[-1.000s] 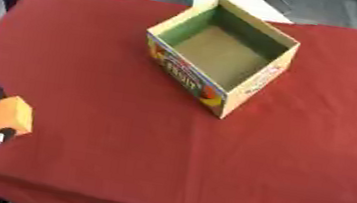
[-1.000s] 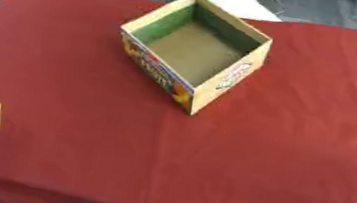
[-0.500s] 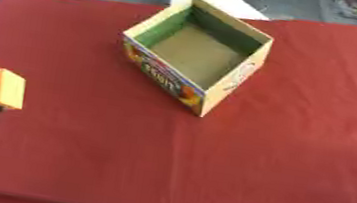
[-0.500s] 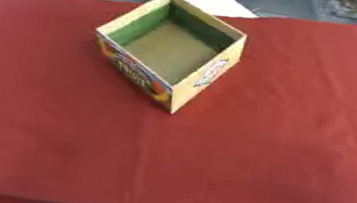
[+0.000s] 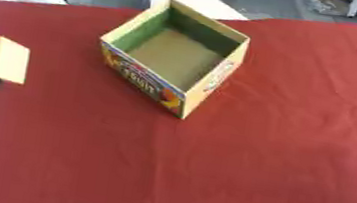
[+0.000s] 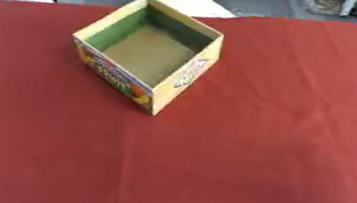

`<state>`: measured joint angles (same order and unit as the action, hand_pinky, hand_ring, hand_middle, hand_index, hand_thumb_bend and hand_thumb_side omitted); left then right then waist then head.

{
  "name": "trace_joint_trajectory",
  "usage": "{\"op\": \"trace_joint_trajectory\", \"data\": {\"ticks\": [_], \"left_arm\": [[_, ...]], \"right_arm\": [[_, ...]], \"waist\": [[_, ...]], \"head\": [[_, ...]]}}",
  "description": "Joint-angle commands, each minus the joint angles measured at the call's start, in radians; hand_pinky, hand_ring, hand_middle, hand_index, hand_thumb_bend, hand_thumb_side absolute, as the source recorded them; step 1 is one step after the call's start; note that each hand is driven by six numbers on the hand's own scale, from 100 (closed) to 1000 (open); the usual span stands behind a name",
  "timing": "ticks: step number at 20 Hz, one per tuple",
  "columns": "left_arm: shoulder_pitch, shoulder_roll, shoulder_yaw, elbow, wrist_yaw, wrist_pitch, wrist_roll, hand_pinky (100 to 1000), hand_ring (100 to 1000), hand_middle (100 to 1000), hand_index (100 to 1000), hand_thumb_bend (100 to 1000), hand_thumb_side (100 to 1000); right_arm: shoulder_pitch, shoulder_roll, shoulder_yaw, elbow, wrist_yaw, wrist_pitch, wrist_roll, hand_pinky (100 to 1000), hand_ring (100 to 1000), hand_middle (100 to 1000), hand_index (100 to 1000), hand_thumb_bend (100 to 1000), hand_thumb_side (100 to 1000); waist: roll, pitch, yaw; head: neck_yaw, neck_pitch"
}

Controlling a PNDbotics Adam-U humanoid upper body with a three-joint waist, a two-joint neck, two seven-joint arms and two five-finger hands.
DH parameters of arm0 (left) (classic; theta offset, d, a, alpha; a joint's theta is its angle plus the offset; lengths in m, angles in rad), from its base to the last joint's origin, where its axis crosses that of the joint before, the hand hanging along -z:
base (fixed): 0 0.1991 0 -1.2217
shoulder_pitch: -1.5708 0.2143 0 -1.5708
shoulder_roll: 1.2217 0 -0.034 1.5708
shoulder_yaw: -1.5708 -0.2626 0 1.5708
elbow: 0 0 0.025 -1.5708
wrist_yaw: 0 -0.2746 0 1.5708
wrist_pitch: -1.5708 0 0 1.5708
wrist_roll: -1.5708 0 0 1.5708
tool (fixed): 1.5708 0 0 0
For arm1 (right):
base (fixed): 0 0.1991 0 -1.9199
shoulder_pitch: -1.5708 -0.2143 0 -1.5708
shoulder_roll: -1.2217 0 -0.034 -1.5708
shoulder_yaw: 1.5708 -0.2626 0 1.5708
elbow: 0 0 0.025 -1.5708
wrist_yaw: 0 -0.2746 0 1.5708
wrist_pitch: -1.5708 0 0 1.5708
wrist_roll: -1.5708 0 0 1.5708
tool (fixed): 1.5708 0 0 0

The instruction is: Pick up objects on the table and place them in the box.

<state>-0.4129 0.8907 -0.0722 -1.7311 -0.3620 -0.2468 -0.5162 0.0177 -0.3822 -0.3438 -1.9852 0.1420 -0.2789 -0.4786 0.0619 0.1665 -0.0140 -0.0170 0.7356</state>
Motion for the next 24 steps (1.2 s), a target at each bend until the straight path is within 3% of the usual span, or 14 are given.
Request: {"op": "trace_joint_trajectory", "data": {"ticks": [1, 4, 5, 6, 10, 15, 24], "left_arm": [[-0.087, -0.004, -0.020, 0.051, 0.026, 0.003, -0.046, 713, 694, 561, 634, 100, 245], [-0.186, -0.032, -0.052, 0.117, 0.020, -0.006, -0.062, 708, 689, 557, 631, 100, 245], [-0.213, -0.042, -0.061, 0.134, 0.017, -0.013, -0.063, 707, 687, 556, 628, 100, 321], [-0.238, -0.051, -0.068, 0.151, 0.013, -0.019, -0.063, 707, 687, 556, 628, 100, 244], [-0.326, -0.091, -0.099, 0.211, -0.024, -0.047, -0.061, 707, 686, 556, 625, 100, 244], [-0.404, -0.140, -0.125, 0.269, -0.071, -0.083, -0.047, 701, 680, 552, 622, 100, 244], [-0.515, -0.226, -0.142, 0.338, -0.070, -0.102, -0.058, 686, 663, 541, 616, 100, 246]], "right_arm": [[-0.010, -0.018, 0.000, -0.015, -0.008, -0.003, 0.006, 625, 763, 554, 726, 100, 869], [-0.016, -0.019, 0.001, -0.015, -0.012, -0.005, 0.008, 625, 762, 554, 726, 100, 868], [-0.019, -0.020, 0.001, -0.015, -0.013, -0.006, 0.009, 625, 762, 554, 726, 100, 866], [-0.022, -0.020, 0.002, -0.015, -0.014, -0.007, 0.010, 625, 762, 554, 726, 100, 867], [-0.033, -0.020, 0.004, -0.015, -0.021, -0.010, 0.014, 625, 762, 554, 726, 100, 868], [-0.041, -0.015, 0.005, -0.015, -0.026, -0.009, 0.019, 625, 762, 553, 726, 100, 869], [-0.050, -0.007, 0.011, -0.015, -0.036, -0.007, 0.029, 625, 762, 551, 725, 100, 870]], "waist": [[-0.003, -0.007, -0.005], [-0.003, -0.002, -0.012], [-0.004, 0.001, -0.016], [-0.005, 0.004, -0.018], [-0.006, 0.013, -0.030], [-0.005, 0.021, -0.039], [-0.010, 0.028, -0.049]], "head": [[0.002, -0.011], [0.007, -0.014], [0.008, -0.017], [0.009, -0.019], [0.016, -0.026], [0.047, -0.027], [0.061, -0.040]]}}
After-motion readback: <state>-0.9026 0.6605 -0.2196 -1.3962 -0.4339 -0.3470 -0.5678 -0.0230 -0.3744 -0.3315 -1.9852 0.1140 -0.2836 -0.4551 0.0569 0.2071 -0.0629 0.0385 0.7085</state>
